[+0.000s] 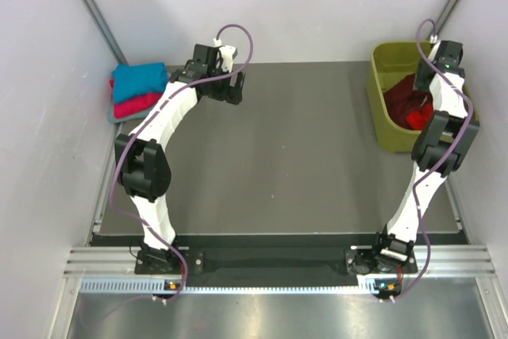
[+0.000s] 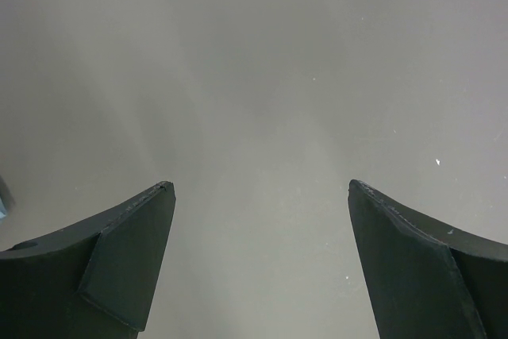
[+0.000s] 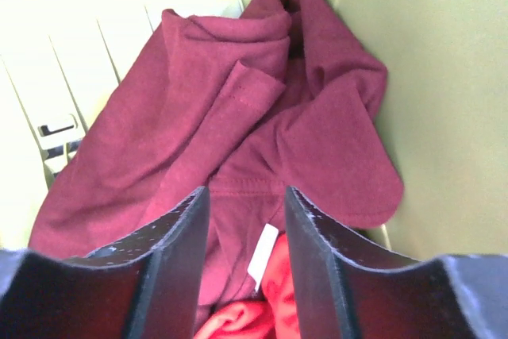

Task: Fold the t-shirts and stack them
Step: Grab the tshirt from the pile, then move the tshirt to the center of the board, then flatten the tshirt out

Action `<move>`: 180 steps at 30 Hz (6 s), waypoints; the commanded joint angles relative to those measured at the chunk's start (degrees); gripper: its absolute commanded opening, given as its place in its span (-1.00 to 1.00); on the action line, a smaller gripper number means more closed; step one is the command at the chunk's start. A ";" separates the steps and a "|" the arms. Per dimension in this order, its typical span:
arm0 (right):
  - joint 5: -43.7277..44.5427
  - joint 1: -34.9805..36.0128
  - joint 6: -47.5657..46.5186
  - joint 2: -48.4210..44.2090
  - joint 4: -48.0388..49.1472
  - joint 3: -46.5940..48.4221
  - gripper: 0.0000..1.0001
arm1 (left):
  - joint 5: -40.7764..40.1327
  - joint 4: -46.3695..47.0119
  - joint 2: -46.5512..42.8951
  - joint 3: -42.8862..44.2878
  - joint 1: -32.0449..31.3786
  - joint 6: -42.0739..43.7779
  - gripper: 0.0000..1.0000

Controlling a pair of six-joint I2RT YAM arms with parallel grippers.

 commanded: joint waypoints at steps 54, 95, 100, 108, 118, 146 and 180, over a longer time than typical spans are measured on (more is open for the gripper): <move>-20.65 42.11 4.45 -27.39 -7.26 28.77 -1.00 | -4.54 8.92 -7.38 -4.32 14.99 -9.56 0.91; -20.12 25.24 7.79 -24.85 8.57 -27.92 -1.00 | 9.17 -6.20 -19.24 -25.58 10.43 4.05 0.72; -19.25 25.33 7.79 -22.65 8.39 -25.89 -1.00 | 6.54 -4.27 -25.05 -30.07 4.63 8.36 0.81; -17.66 23.49 9.28 -17.74 7.43 -21.43 -1.00 | 8.47 -7.08 -25.49 -30.17 4.45 8.45 0.85; -17.57 20.49 10.86 -11.92 7.52 -13.32 -1.00 | 6.53 -13.31 -20.67 -28.68 4.36 9.25 0.85; -18.89 21.90 12.54 -16.14 9.54 -15.96 -1.00 | 10.93 -9.46 13.16 16.31 10.60 3.45 -1.00; -16.87 30.16 -2.22 -17.03 4.53 -15.88 0.84 | 10.14 -4.89 0.96 -9.87 9.81 -6.05 0.32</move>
